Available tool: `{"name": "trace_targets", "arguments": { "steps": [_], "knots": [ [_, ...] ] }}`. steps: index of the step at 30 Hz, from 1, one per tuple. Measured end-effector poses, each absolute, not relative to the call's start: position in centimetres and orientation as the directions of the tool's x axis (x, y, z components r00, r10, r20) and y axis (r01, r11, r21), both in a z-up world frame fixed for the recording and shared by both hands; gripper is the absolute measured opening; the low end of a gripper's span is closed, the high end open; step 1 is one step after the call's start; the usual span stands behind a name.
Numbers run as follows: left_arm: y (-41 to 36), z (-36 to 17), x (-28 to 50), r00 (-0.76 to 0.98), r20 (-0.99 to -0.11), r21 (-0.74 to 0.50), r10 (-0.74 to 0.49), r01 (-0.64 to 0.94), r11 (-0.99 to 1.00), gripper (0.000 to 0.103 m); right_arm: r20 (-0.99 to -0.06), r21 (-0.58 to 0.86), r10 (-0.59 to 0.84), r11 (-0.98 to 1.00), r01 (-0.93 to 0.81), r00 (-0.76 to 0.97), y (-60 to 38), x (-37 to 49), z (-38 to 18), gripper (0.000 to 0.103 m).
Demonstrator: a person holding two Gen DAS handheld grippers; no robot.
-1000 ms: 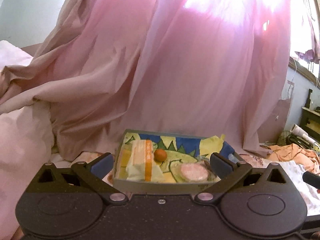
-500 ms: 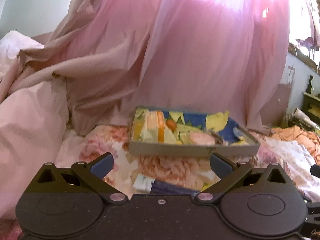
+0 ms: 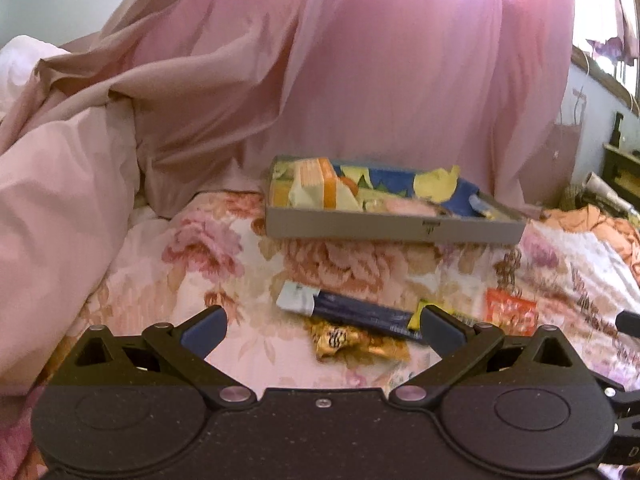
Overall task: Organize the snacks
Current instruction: 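Withdraw both tools from the tray toward the remaining snacks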
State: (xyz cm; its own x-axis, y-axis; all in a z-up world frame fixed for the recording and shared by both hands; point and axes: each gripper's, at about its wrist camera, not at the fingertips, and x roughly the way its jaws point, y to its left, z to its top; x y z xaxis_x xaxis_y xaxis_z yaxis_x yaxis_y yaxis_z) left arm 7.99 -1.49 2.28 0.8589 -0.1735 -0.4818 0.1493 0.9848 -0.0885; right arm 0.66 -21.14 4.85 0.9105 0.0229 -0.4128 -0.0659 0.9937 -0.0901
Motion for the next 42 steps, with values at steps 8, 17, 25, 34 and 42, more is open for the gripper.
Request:
{"name": "trace_targets", "arguments": {
  "steps": [8, 17, 25, 34, 42],
  "knots": [
    [-1.8, 0.2, 8.6, 0.824, -0.54, -0.051, -0.173, 0.173, 0.984, 0.102, -0.486, -0.098, 0.018, 0.992, -0.075, 0.874, -21.0, 1.5, 3.0, 0.103],
    [-1.8, -1.8, 9.5, 0.777, -0.603, -0.032, -0.178, 0.2, 0.979, 0.102, -0.544, -0.117, 0.023, 0.988, -0.103, 0.838, -20.4, 2.3, 1.4, 0.103],
    [-2.1, -3.5, 10.8, 0.706, -0.666, -0.039, -0.239, 0.286, 0.957, 0.102, -0.598, -0.128, 0.022, 0.984, -0.122, 0.801, -20.1, 3.2, -0.4, 0.103],
    [-3.1, -4.8, 12.5, 0.634, -0.695, 0.007, -0.339, 0.478, 0.878, 0.102, -0.629, -0.149, 0.02, 0.978, -0.146, 0.777, -19.8, 4.5, -2.3, 0.103],
    [-4.4, -5.4, 14.0, 0.586, -0.694, 0.03, -0.419, 0.605, 0.796, 0.102, -0.604, -0.248, 0.015, 0.947, -0.205, 0.797, -18.1, 6.1, -3.7, 0.103]
  ]
}}
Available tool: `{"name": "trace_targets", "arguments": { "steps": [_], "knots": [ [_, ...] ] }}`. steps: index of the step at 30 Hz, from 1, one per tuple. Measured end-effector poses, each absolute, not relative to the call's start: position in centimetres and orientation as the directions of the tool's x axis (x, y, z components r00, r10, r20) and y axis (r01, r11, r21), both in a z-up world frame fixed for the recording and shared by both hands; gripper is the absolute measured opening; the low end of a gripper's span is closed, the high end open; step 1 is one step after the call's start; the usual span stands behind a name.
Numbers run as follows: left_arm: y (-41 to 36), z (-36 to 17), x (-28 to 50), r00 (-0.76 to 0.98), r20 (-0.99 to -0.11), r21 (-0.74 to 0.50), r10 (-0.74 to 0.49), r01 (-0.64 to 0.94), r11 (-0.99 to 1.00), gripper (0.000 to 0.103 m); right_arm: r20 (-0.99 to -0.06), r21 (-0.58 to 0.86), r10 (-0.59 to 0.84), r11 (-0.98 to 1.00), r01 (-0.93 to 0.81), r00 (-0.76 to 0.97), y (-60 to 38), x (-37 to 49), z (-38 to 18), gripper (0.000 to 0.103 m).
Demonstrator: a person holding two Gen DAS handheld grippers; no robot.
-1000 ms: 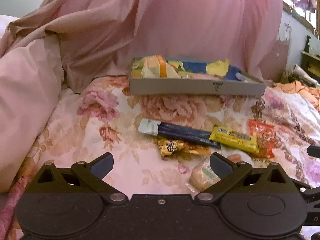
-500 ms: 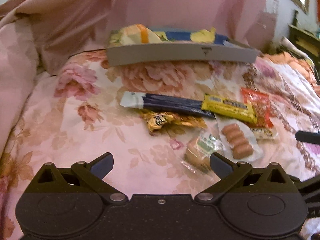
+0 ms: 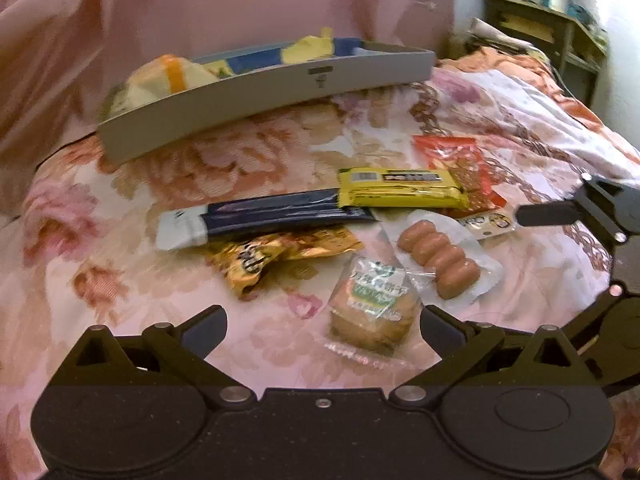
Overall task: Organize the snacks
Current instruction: 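Withdraw both tools from the tray toward the remaining snacks, then grasp the WUTANG biscuit pack with the left tool while the right tool grasps the sausage pack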
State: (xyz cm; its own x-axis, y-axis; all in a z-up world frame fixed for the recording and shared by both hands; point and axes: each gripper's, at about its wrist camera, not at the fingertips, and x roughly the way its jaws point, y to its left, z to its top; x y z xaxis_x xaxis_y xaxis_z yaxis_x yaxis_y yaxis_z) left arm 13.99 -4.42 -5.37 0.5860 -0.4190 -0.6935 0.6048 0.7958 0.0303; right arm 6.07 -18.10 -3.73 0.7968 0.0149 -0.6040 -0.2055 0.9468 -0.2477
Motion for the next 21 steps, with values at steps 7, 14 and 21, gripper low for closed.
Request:
{"name": "trace_targets", "arguments": {
  "steps": [7, 14, 21],
  "knots": [
    [-5.9, -5.8, 14.3, 0.566, -0.695, 0.081, -0.444, 0.675, 0.734, 0.1, -0.593, -0.241, 0.035, 0.946, -0.219, 0.804, -17.6, 7.4, -4.5, 0.102],
    [-6.4, -5.6, 14.7, 0.535, -0.705, 0.04, -0.467, 0.686, 0.726, 0.084, -0.596, -0.209, 0.061, 0.951, -0.228, 0.801, -17.8, 7.8, -4.9, 0.1],
    [-6.0, -5.7, 15.2, 0.485, -0.724, -0.067, -0.492, 0.66, 0.749, 0.057, -0.595, -0.198, 0.085, 0.948, -0.248, 0.799, -17.7, 7.7, -4.7, 0.088]
  ]
}}
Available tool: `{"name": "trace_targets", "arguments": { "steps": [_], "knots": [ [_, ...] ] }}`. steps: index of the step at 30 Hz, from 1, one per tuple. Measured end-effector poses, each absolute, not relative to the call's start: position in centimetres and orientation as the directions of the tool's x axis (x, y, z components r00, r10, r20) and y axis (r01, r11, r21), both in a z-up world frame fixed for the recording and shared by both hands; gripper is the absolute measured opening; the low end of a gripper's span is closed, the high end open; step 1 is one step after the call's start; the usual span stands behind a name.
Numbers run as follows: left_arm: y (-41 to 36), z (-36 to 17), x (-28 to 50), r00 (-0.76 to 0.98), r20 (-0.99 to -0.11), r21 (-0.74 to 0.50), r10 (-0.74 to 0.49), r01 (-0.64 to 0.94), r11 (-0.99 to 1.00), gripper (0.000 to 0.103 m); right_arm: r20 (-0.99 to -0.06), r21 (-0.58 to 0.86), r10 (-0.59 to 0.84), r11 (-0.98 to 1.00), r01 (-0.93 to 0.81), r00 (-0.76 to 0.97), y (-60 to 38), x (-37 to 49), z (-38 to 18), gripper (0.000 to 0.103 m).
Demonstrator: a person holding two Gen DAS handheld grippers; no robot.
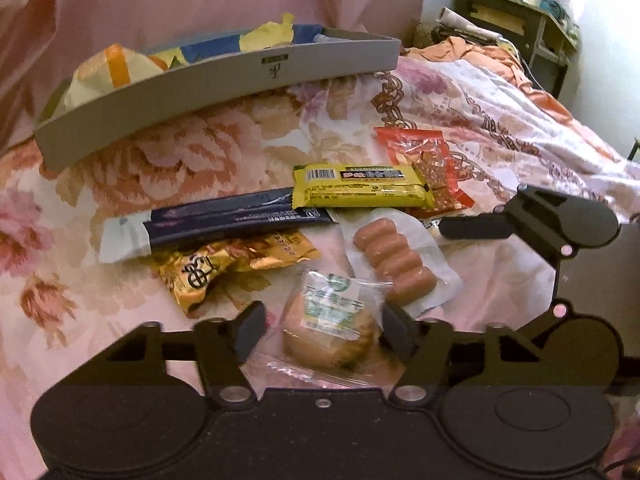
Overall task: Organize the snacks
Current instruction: 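Grasp the WUTANG biscuit pack with the left tool while the right tool grasps the sausage pack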
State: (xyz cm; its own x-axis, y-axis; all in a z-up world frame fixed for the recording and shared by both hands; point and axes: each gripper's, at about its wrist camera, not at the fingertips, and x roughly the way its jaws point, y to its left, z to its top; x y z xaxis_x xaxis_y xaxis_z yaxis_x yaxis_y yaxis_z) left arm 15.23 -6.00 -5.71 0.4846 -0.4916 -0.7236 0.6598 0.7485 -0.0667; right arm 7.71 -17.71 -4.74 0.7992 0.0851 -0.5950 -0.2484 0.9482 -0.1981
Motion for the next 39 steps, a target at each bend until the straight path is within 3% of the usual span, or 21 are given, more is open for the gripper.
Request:
{"name": "trace_targets", "arguments": {
  "steps": [2, 11, 21, 26, 28, 30, 33, 39],
  "knots": [
    [-6.0, -5.8, 15.3, 0.496, -0.732, -0.056, -0.466, 0.639, 0.767, 0.052, -0.595, -0.194, 0.089, 0.949, -0.25, 0.799, -17.8, 7.7, -4.7, 0.084],
    [-4.5, -5.7, 15.4, 0.536, -0.761, -0.097, -0.366, 0.463, 0.881, 0.051, -0.613, -0.192, 0.07, 0.953, -0.234, 0.787, -18.0, 7.1, -4.0, 0.071],
    [-3.9, -5.5, 15.3, 0.532, -0.768, -0.127, -0.357, 0.419, 0.899, 0.053, -0.593, -0.165, 0.084, 0.961, -0.223, 0.8, -17.8, 7.7, -3.6, 0.086],
    [-4.0, -5.5, 15.2, 0.532, -0.768, -0.128, -0.357, 0.418, 0.899, 0.053, -0.606, -0.13, 0.084, 0.971, -0.203, 0.791, -17.8, 9.2, -4.3, 0.088],
    [-4.1, -5.5, 15.2, 0.533, -0.77, -0.119, -0.351, 0.42, 0.9, 0.053, -0.616, -0.108, 0.088, 0.975, -0.194, 0.783, -18.1, 9.5, -4.5, 0.086],
    [-4.3, -5.5, 15.1, 0.537, -0.771, -0.107, -0.342, 0.421, 0.901, 0.052, -0.617, -0.101, 0.086, 0.977, -0.188, 0.782, -18.3, 9.5, -4.6, 0.075],
    [-4.4, -5.5, 14.9, 0.542, -0.775, -0.099, -0.327, 0.406, 0.908, 0.051, -0.62, -0.099, 0.088, 0.977, -0.189, 0.78, -18.4, 9.3, -4.5, 0.067],
    [-4.3, -5.4, 13.7, 0.532, -0.788, -0.125, -0.311, 0.355, 0.926, 0.051, -0.663, -0.069, 0.125, 0.972, -0.226, 0.739, -18.8, 8.2, -3.6, 0.065]
  ]
}}
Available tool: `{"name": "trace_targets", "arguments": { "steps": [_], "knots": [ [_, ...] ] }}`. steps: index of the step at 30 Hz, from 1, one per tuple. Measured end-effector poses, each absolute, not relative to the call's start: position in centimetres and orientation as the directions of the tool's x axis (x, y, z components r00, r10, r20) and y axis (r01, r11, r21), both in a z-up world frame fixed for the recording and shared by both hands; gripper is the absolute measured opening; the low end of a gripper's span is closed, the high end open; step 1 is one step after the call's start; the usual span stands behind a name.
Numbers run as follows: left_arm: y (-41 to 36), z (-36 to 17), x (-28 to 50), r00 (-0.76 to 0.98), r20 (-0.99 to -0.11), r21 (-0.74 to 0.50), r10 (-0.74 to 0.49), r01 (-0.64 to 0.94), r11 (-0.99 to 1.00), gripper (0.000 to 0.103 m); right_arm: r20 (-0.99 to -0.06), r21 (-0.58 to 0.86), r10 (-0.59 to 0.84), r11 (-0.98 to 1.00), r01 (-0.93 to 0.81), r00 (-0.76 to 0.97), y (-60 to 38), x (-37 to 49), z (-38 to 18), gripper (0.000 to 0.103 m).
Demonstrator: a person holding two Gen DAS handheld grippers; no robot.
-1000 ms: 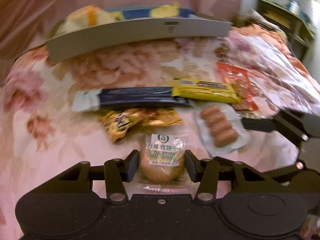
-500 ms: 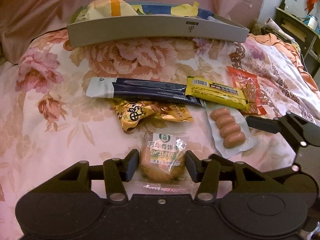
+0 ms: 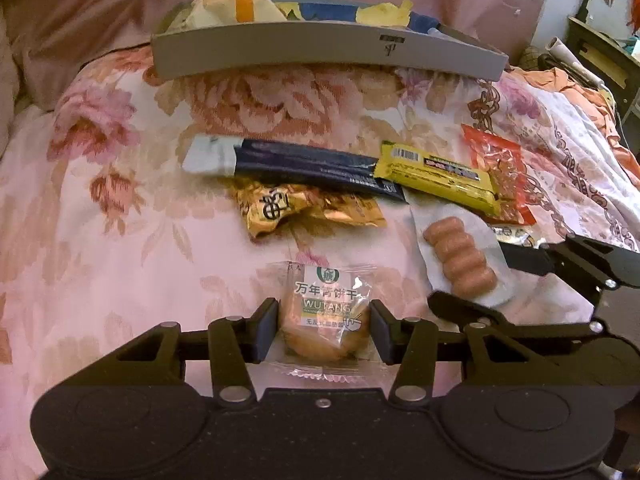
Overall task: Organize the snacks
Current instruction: 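Grasp the WUTANG biscuit pack with the left tool while the right tool grasps the sausage pack, then carry the biscuit pack and sausage pack into the grey tray and open both tools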
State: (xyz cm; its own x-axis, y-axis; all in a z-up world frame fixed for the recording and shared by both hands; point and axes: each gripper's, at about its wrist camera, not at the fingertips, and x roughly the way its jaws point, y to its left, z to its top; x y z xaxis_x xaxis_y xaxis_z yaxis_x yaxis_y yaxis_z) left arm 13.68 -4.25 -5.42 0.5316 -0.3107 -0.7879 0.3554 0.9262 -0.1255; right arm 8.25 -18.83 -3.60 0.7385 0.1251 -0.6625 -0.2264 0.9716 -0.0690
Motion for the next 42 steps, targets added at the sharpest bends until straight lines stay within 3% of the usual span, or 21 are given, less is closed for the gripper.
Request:
{"name": "trace_targets", "arguments": {
  "steps": [7, 12, 20, 27, 34, 42],
  "knots": [
    [-3.9, -5.4, 12.6, 0.521, -0.797, -0.143, -0.306, 0.33, 0.933, 0.052, -0.733, -0.032, 0.147, 0.968, -0.25, 0.664, -19.4, 7.4, -2.6, 0.068],
    [-4.0, -5.6, 12.8, 0.518, -0.796, -0.139, -0.313, 0.346, 0.928, 0.058, -0.72, -0.046, 0.13, 0.971, -0.234, 0.682, -19.3, 7.4, -3.0, 0.082],
    [-4.2, -5.8, 13.0, 0.517, -0.796, -0.124, -0.314, 0.368, 0.921, 0.06, -0.687, -0.065, 0.137, 0.967, -0.248, 0.714, -18.6, 8.2, -4.4, 0.084],
    [-5.1, -6.0, 12.6, 0.535, -0.798, -0.059, -0.276, 0.386, 0.92, 0.051, -0.696, 0.011, 0.175, 0.972, -0.233, 0.697, -18.8, 8.1, -4.5, 0.067],
    [-5.2, -5.8, 12.2, 0.539, -0.8, -0.062, -0.263, 0.362, 0.93, 0.051, -0.697, 0.006, 0.172, 0.972, -0.234, 0.696, -18.6, 7.7, -4.2, 0.063],
    [-4.4, -5.0, 10.9, 0.554, -0.796, -0.09, -0.245, 0.292, 0.952, 0.05, -0.674, -0.185, 0.096, 0.938, -0.293, 0.732, -16.9, 5.6, -3.1, 0.052]
  ]
}}
